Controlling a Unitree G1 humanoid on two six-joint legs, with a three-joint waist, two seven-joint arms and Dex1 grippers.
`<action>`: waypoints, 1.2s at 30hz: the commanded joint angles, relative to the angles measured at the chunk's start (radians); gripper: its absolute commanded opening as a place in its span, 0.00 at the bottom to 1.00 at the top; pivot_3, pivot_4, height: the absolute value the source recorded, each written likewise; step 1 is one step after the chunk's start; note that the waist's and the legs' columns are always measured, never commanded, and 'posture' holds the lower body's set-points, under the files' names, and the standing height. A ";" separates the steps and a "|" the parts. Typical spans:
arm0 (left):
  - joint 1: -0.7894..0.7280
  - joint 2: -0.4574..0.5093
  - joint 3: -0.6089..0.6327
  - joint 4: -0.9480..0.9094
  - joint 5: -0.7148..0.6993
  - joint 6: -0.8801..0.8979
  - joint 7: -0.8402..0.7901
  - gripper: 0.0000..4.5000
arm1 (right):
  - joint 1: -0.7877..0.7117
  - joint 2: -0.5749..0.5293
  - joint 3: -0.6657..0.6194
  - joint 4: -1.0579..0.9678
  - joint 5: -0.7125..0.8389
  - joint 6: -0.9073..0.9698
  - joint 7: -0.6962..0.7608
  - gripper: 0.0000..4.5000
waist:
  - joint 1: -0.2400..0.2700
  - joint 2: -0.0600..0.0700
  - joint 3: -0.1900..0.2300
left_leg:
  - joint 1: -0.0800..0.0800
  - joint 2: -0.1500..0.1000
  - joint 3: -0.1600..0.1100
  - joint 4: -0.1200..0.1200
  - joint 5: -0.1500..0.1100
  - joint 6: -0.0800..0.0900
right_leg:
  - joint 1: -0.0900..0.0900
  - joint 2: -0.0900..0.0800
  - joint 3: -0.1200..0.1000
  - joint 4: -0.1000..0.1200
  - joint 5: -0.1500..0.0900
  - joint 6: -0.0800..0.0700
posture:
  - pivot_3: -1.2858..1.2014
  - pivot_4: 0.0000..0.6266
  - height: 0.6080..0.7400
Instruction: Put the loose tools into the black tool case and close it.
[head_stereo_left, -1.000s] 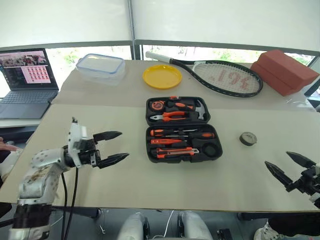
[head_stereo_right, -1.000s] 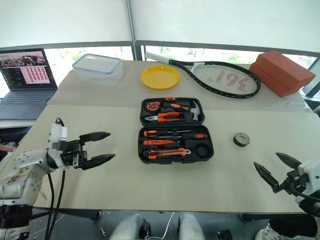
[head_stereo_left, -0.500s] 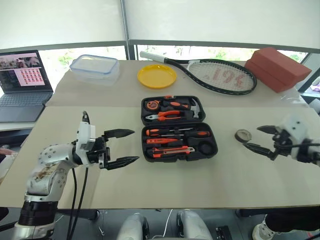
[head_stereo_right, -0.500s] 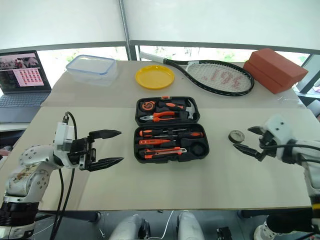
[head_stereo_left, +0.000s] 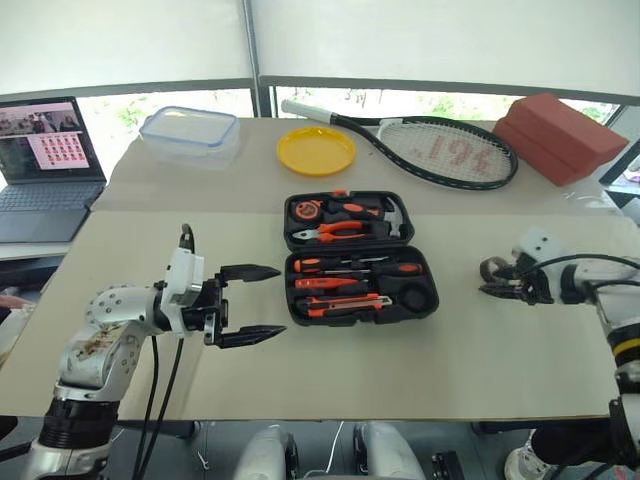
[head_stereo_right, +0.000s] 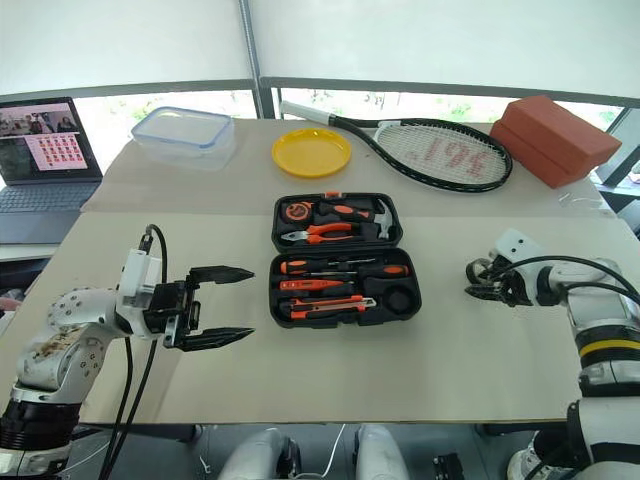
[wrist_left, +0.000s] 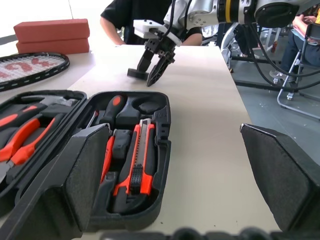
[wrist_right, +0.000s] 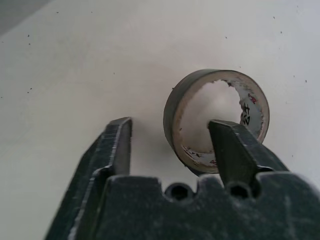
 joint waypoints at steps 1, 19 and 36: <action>-0.011 0.001 -0.003 -0.027 -0.016 -0.011 -0.007 1.00 | -0.042 0.000 -0.007 0.058 -0.022 -0.055 0.002 0.22 | -0.001 0.000 0.000 | 0.000 0.000 0.000 0.000 0.000 0.000 | 0.000 0.000 0.000 0.000 0.000 0.000 | 0.52 0.24 1.00; -0.005 0.003 -0.002 -0.016 -0.010 -0.025 -0.012 1.00 | 0.015 -0.027 0.052 -0.947 0.379 0.743 0.196 0.01 | 0.019 0.003 0.002 | -0.001 0.004 -0.004 -0.001 -0.002 -0.002 | -0.003 0.000 -0.006 0.003 -0.001 -0.002 | 0.52 0.24 1.00; 0.014 0.009 0.020 -0.040 -0.014 -0.011 0.034 1.00 | 0.108 -0.050 0.158 -0.887 0.239 0.641 0.115 0.01 | 0.022 0.002 0.003 | -0.015 -0.003 -0.001 0.004 -0.001 -0.001 | -0.014 -0.003 -0.005 0.002 0.001 0.001 | 0.52 0.24 1.00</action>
